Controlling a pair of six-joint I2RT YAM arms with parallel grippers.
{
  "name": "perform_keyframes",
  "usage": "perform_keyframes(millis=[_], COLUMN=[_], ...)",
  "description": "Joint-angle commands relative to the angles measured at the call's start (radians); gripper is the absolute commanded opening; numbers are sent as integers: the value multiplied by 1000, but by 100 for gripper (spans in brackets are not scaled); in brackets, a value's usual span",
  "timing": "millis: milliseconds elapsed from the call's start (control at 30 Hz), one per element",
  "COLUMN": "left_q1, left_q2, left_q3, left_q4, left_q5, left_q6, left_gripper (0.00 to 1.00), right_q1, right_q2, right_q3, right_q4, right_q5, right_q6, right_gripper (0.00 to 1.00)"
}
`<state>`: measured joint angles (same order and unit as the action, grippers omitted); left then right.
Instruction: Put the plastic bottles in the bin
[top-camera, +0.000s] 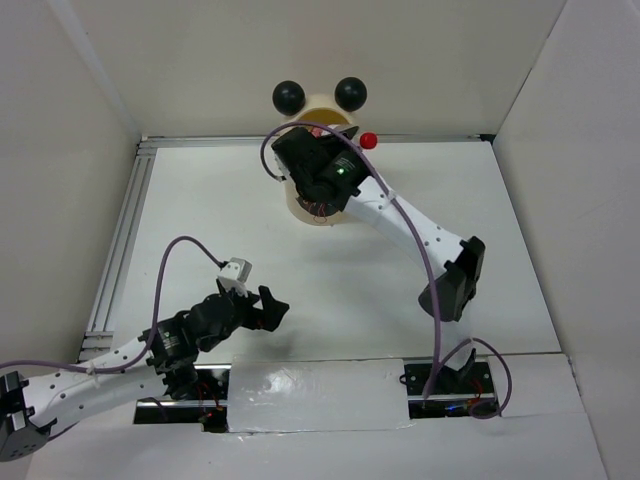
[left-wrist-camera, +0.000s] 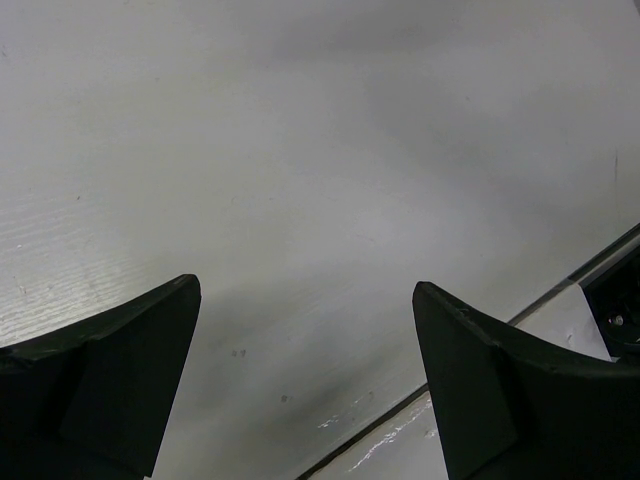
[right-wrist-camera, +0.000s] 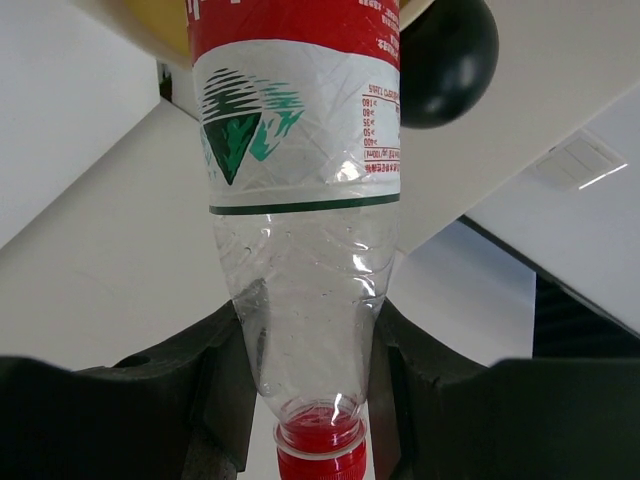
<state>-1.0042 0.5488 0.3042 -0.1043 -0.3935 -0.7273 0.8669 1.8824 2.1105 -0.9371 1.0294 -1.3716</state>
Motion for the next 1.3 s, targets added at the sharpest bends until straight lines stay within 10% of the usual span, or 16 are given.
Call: perform_keyframes(millis=[0, 400, 733, 867, 1100, 1267], left_q1=[3, 3, 3, 3, 3, 3], left_q2=[-29, -107, -73, -53, 19, 109], left_q3=[-8, -17, 2, 29, 142, 265], left_q4=[45, 5, 14, 14, 32, 43], left_q5=[18, 19, 39, 39, 12, -2], left_q6=[29, 29, 39, 48, 78, 100], left_gripper=[100, 100, 100, 100, 100, 100], right_q1=[-14, -25, 66, 77, -224, -382], right_q2=[79, 144, 70, -7, -241, -443], right_q3=[89, 120, 201, 319, 110, -254], right_q4=[-17, 3, 52, -12, -123, 107], right_q5=[63, 91, -9, -166, -673, -663], right_q6=[29, 92, 121, 406, 929, 1146], right_gripper=[34, 98, 100, 100, 100, 100])
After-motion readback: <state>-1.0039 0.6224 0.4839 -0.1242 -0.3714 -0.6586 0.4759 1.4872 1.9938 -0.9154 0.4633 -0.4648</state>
